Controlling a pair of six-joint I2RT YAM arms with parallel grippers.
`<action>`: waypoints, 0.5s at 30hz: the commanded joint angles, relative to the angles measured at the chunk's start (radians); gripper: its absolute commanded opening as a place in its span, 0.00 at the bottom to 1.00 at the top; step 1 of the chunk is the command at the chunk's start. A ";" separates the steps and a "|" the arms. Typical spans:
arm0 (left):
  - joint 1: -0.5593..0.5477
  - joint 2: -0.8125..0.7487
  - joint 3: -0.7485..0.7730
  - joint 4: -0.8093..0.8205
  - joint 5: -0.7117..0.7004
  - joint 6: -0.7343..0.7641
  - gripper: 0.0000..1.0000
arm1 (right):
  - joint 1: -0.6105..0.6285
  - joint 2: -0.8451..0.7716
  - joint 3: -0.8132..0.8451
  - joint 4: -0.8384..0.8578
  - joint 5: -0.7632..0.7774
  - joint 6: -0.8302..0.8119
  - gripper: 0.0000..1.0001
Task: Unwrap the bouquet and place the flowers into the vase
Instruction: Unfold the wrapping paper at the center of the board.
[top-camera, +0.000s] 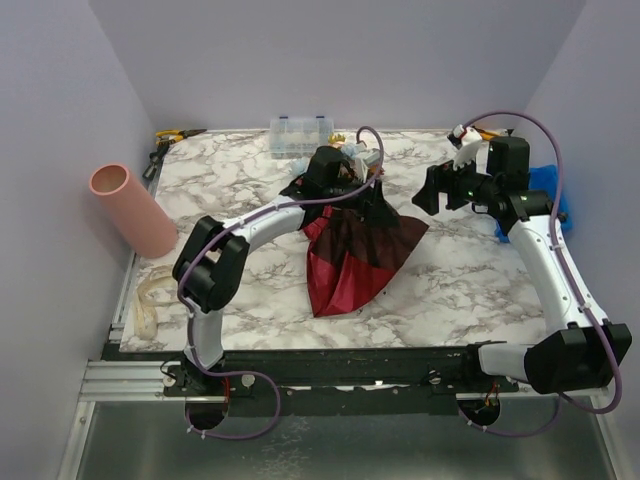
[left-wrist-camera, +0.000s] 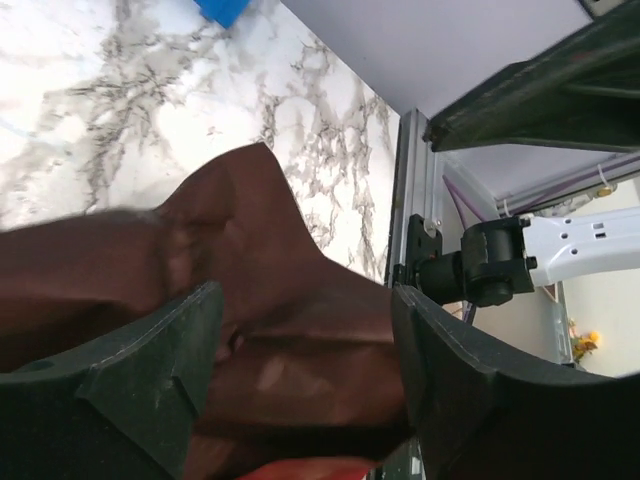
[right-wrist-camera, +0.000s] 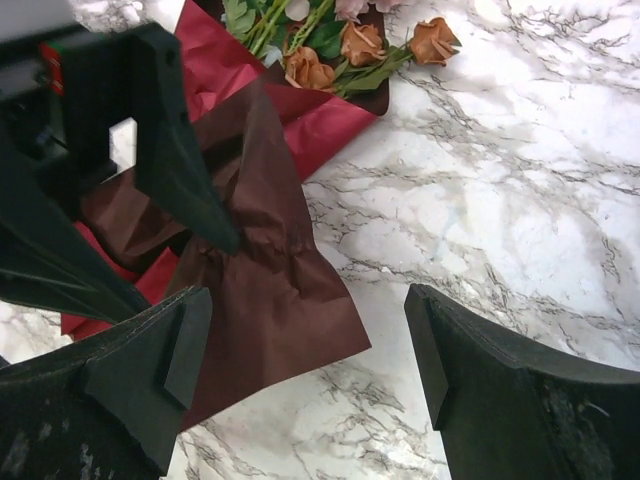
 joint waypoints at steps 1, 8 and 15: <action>0.075 -0.159 -0.039 0.001 0.011 0.058 0.75 | 0.003 -0.021 -0.016 -0.028 0.026 -0.032 0.89; 0.173 -0.360 -0.201 -0.103 -0.059 0.202 0.79 | 0.003 0.035 -0.045 -0.031 -0.057 -0.068 0.89; 0.159 -0.342 -0.329 -0.138 -0.083 0.260 0.36 | 0.003 0.041 0.023 -0.012 -0.148 -0.037 0.81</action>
